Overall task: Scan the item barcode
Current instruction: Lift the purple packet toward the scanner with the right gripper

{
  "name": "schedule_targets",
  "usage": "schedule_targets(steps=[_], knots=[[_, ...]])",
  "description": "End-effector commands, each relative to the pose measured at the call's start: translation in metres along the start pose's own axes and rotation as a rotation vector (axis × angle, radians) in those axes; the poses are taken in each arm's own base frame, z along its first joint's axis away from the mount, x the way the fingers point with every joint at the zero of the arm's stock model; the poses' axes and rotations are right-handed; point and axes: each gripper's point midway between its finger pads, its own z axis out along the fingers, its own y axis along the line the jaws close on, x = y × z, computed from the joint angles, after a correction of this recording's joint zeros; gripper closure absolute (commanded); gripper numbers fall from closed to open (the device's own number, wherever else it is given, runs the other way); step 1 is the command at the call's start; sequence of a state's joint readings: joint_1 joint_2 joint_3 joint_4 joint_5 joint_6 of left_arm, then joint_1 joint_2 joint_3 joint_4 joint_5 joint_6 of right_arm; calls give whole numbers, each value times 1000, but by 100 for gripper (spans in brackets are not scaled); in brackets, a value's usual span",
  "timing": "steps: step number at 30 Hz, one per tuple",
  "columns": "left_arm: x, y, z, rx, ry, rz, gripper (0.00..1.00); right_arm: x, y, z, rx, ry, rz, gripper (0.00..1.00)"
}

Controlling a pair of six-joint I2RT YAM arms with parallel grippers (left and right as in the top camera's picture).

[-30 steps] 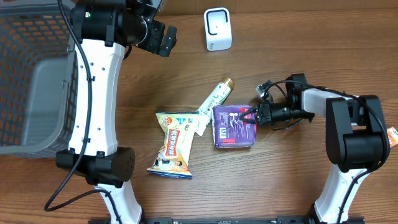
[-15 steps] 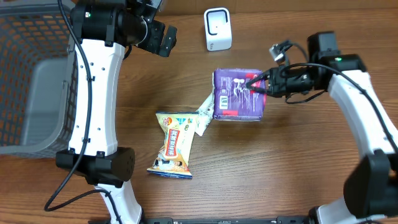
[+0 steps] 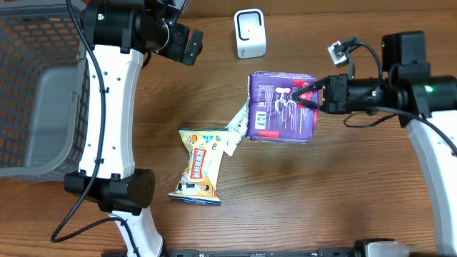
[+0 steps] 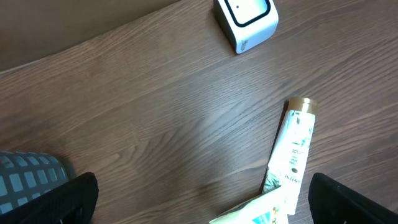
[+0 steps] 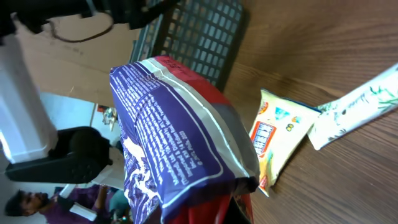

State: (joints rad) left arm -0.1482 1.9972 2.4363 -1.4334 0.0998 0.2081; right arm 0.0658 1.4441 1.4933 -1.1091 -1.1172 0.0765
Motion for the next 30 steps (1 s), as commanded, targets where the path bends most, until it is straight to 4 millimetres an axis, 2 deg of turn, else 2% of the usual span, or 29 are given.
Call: schedule_targets(steps=[1,19,21,23,24,25,27,30], knots=[[-2,2,-5,-8,-13,-16,0,-4,22,-10,-12,-35,-62,96],[-2,2,-5,-8,-13,-16,0,-4,23,-11,-9,-37,-60,96],[-2,2,-5,-8,-13,-16,0,-9,9,-12,77,-61,-72,96],[-2,2,-5,-8,-13,-16,0,-24,-32,-18,334,-119,-98,96],[-2,2,-5,-8,-13,-16,0,-38,-66,-30,561,-177,-125,96],[-2,2,-5,-8,-13,-16,0,-54,-90,-44,752,-242,-154,96],[-2,2,-5,-8,-13,-16,0,-86,-106,-57,901,-368,-192,96],[-2,2,-5,-8,-13,-16,0,-134,-106,-50,874,-507,-291,96]])
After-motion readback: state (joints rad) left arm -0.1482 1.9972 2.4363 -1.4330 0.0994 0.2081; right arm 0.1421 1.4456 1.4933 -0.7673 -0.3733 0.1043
